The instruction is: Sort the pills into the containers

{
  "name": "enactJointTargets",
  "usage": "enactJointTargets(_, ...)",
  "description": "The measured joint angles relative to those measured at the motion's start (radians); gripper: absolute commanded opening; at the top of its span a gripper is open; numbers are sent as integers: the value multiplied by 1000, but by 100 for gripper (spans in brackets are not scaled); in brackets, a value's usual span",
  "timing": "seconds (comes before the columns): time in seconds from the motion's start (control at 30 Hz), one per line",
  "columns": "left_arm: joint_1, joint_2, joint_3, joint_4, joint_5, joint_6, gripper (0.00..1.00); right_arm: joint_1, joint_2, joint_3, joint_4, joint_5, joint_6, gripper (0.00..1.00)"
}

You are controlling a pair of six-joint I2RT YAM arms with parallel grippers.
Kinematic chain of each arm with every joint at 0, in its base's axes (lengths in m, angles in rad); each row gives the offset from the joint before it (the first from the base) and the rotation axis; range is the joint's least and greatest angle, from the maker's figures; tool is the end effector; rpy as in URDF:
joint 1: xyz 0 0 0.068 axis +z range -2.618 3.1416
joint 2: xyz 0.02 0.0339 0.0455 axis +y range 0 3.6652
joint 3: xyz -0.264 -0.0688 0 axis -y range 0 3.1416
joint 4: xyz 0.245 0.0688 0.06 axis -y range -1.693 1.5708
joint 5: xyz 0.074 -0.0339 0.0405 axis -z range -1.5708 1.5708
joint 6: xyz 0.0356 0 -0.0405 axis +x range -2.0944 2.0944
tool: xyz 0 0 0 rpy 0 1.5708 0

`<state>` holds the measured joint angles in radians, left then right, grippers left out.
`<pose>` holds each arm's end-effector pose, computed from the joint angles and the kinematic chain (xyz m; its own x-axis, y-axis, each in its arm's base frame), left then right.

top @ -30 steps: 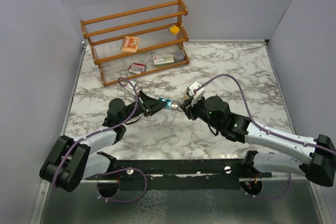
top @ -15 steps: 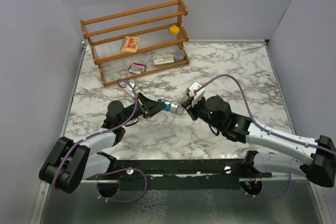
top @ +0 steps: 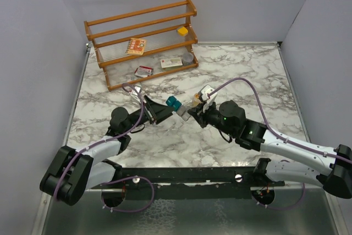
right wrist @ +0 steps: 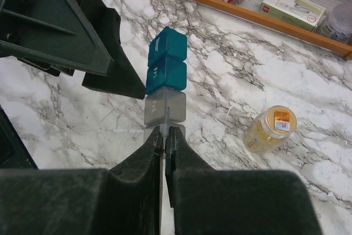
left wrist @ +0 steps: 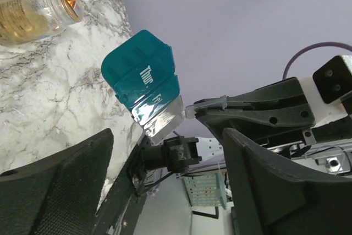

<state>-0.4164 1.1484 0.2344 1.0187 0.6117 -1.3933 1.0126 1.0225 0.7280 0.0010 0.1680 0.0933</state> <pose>0.1851 -0.1042 0.2077 -0.8232 -0.5170 -0.2347 0.2448 0.0498 -0.9683 0.1315 0.1993 0.2935 -0.2226 -0.1830 -0.9576 -0.7339 0.6780 0.0410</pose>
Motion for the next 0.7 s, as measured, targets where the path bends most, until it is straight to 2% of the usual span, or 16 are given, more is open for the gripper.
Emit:
enactJointTargets(0.03, 0, -1, -3, 0, 0, 0, 99, 0, 0, 0, 0, 0, 4, 1)
enactJointTargets(0.07, 0, -4, -8, 1, -2, 5, 99, 0, 0, 0, 0, 1, 8, 1)
enactJointTargets(0.4, 0, -154, -111, -35, -63, 75, 99, 0, 58, -17, 1, 52, 73, 1)
enactJointTargets(0.6, 0, -387, -105, -269, -142, 220, 99, -64, 200, -89, 22, 18, 120, 1)
enactJointTargets(0.7, 0, -484, -61, -432, -200, 312, 99, -97, 215, -137, 30, -6, 138, 1)
